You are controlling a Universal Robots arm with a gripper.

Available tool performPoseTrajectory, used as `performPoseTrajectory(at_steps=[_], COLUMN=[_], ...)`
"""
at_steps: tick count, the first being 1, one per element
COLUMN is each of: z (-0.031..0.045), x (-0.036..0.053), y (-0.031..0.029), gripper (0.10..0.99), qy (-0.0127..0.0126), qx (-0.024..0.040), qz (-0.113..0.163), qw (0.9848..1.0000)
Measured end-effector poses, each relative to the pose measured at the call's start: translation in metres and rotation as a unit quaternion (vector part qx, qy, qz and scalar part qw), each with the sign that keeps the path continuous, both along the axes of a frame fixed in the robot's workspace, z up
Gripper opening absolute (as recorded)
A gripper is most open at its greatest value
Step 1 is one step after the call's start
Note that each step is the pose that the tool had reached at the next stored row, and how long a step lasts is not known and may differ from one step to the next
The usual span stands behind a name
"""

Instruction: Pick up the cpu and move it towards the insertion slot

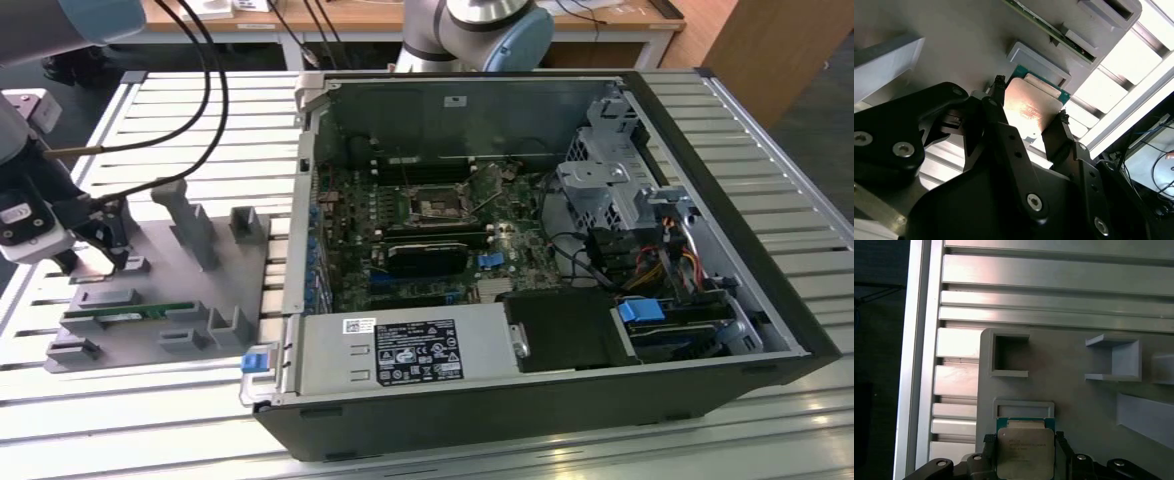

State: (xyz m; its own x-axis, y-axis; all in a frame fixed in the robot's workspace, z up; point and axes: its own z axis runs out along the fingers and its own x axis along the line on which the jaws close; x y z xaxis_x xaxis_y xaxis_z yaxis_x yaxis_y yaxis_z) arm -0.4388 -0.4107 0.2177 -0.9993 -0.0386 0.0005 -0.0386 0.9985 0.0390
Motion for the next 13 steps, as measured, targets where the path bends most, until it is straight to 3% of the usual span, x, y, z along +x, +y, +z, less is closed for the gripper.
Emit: performPoseTrajectory(at_steps=[13], z=[0.0043], x=[0.0], y=[0.0], gripper=[0.541], qy=[0.0], qx=[0.0], qz=[0.0], qw=[1.0])
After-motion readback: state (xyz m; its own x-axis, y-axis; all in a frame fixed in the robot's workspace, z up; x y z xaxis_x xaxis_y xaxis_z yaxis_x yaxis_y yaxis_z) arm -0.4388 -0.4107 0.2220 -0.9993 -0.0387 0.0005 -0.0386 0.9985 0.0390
